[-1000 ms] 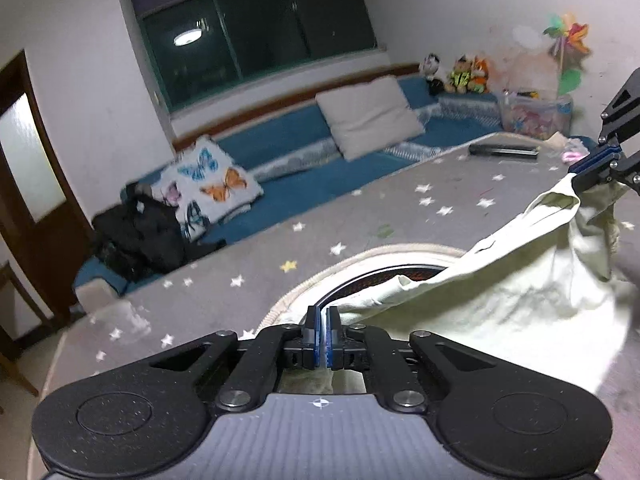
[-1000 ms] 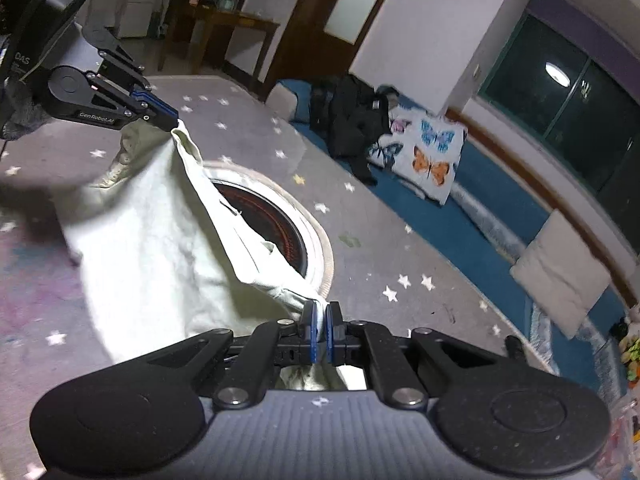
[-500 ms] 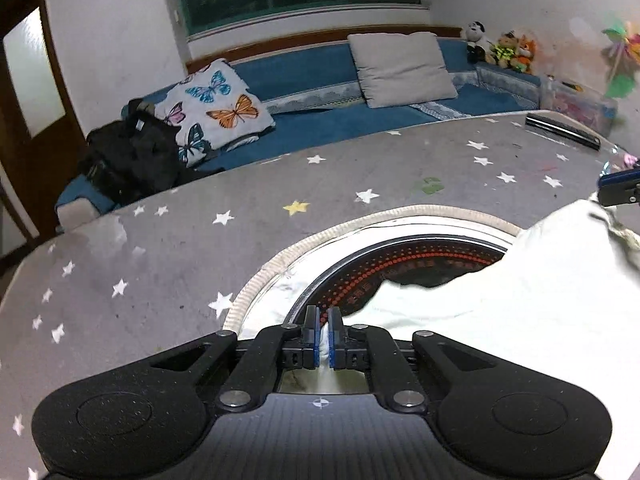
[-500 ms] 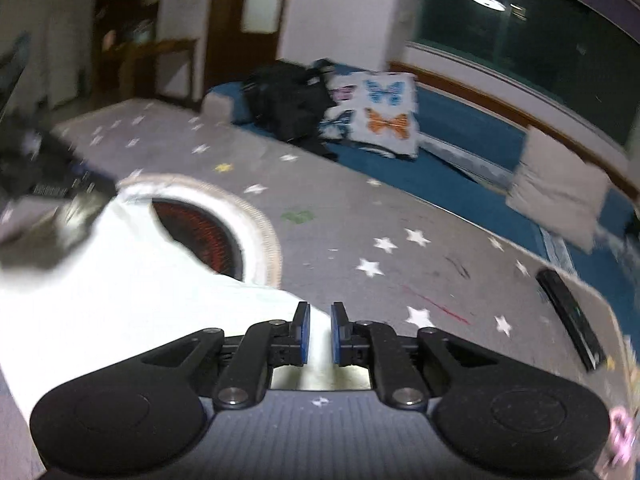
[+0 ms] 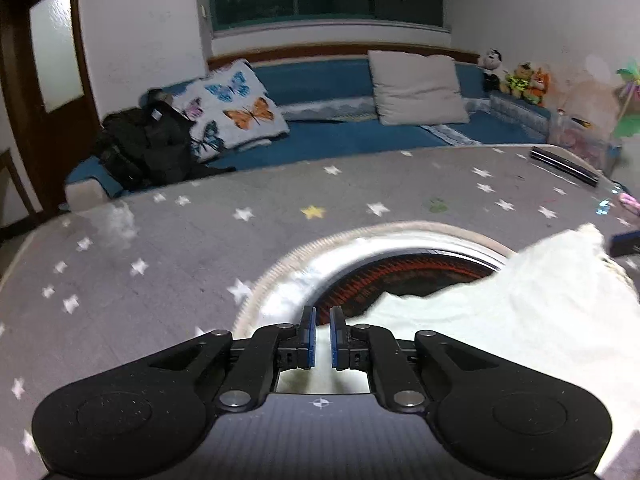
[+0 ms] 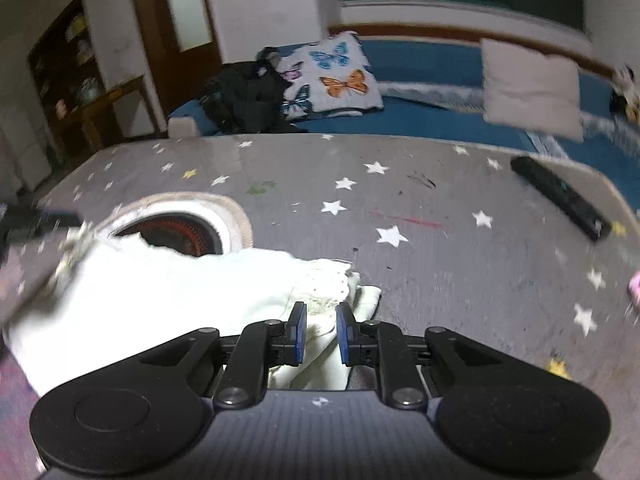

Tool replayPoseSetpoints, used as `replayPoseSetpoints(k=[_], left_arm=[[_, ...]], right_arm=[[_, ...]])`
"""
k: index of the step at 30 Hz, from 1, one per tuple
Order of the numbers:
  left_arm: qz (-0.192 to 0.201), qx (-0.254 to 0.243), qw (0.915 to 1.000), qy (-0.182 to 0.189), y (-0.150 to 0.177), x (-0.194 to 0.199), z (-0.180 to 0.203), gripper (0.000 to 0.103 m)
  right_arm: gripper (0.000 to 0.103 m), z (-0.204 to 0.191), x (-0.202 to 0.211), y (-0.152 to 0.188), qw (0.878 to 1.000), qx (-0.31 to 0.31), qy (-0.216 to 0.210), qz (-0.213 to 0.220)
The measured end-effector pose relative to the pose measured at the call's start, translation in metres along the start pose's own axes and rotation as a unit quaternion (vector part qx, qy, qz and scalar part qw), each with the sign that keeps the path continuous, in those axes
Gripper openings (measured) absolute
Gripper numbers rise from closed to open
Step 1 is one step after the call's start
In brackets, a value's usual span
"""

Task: Fold clothes
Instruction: 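Lower the hem onto the collar with both grippers and release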

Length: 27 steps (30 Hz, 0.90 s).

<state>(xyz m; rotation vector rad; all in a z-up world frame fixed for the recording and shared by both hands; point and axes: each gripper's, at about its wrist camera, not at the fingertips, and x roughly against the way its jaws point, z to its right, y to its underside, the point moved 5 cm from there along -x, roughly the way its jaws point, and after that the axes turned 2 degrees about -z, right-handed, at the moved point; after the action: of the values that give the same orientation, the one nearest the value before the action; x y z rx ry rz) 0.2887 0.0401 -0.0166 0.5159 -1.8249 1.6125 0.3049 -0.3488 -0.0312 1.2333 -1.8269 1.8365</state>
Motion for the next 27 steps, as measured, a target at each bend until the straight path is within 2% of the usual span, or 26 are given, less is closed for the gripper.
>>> replayPoseSetpoints(k=[5,9,13,16,19,25,27], left_arm=[[-0.027,-0.002,0.9996,-0.001,0.015,-0.015,0.003,0.008],[-0.037,0.012,0.9992,-0.008,0.021,-0.024,-0.007,0.008],[-0.025,0.013,0.9996,-0.006,0.017,-0.018,-0.005,0.008],[-0.019,0.01,0.9998,0.004,0.011,-0.019,0.001,0.008],[-0.019,0.002,0.9997,0.011,0.005,-0.025,0.009,0.008],[-0.041,0.012,0.9991,-0.004,0.008,-0.048,0.004,0.008],[-0.039,0.018,0.9991,-0.004,0.008,-0.046,0.0,0.009]], right_arm=[[0.016,0.007,-0.015,-0.003,0.999,-0.045,-0.013,0.007],[0.016,0.005,-0.026,0.004,0.999,-0.02,0.03,-0.011],[0.016,0.006,-0.015,-0.001,0.999,-0.013,0.048,0.012],[0.016,-0.002,-0.006,-0.01,0.999,-0.012,0.033,0.032],[0.016,-0.021,-0.012,-0.016,1.0,0.004,0.002,0.029],[0.016,-0.039,-0.044,-0.012,1.0,0.014,-0.017,-0.001],[0.015,-0.033,-0.052,-0.01,1.0,0.006,-0.016,-0.01]])
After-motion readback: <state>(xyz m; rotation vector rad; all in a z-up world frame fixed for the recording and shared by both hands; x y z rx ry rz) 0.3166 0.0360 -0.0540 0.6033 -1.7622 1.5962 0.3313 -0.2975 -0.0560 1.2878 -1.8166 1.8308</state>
